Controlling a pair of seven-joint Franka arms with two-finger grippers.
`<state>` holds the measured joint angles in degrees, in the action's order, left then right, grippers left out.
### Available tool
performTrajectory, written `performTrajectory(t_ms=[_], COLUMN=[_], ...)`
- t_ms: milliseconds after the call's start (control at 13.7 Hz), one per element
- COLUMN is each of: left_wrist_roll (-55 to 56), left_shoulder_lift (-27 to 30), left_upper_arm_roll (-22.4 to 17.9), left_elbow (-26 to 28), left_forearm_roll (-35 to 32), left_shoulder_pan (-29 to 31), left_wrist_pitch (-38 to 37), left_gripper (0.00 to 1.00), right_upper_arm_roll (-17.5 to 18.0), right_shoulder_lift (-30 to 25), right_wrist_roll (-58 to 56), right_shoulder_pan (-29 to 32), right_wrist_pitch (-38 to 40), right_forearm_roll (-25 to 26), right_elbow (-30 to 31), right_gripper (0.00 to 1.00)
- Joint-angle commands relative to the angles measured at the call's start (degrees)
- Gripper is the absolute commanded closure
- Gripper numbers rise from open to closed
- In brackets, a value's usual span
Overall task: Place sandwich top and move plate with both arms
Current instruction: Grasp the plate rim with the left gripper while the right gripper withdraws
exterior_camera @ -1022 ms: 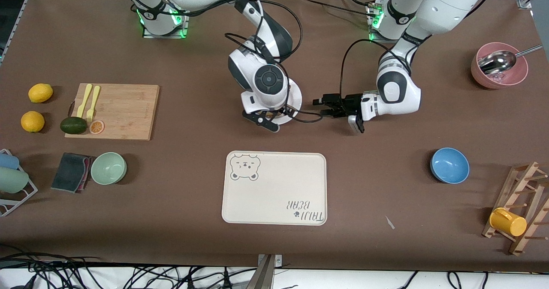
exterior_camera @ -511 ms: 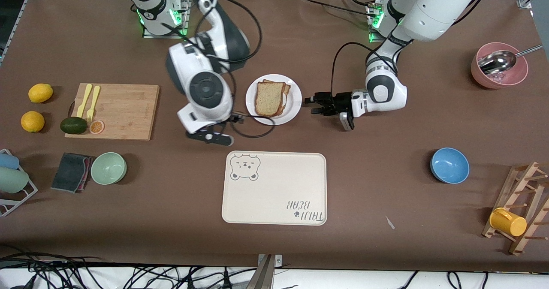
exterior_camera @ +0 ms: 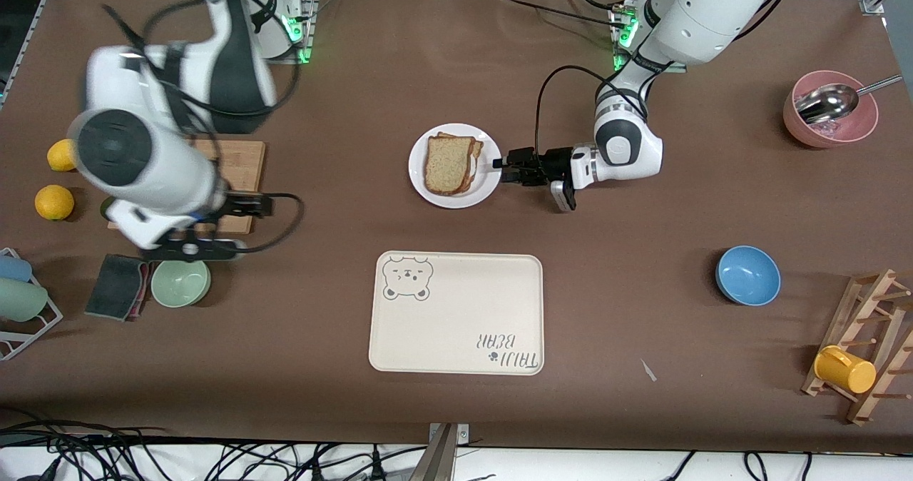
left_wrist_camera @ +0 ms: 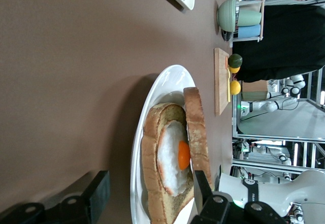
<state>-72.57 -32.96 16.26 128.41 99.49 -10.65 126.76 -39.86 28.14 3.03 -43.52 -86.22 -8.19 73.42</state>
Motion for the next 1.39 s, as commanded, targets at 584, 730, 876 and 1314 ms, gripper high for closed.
performTrajectory(t_ms=[584,730,876,1314], left_wrist_roll=[-1.7,-1.8,-1.6,-1.1], left_shoulder_lift=[-0.5,-0.5,-0.4,-0.3], left_upper_arm_roll=[-0.2,-0.3,-0.2,-0.2], left_elbow=[-1.7,-1.7,-1.7,-1.9], left_forearm_roll=[4.0,4.6,4.7,4.7], left_shoulder_pan=[-3.6,-4.1,-5.0,-7.0], left_wrist_pitch=[3.4,3.9,6.5,8.8], left_gripper=[0.50,0.50,0.51,0.56], right_upper_arm_roll=[7.9,11.2,17.5,38.5], right_shoulder_lift=[-10.1,-11.8,-13.4,-27.0], right_wrist_roll=[-6.4,-6.9,-7.1,-5.3], right_shoulder_pan=[12.7,17.1,23.1,44.6], right_wrist_pitch=[4.7,3.4,2.3,-5.3], right_forearm_roll=[-0.1,-0.3,1.8,9.0], right_elbow=[4.7,5.7,5.8,19.7], right_gripper=[0.00,0.00,0.00,0.00])
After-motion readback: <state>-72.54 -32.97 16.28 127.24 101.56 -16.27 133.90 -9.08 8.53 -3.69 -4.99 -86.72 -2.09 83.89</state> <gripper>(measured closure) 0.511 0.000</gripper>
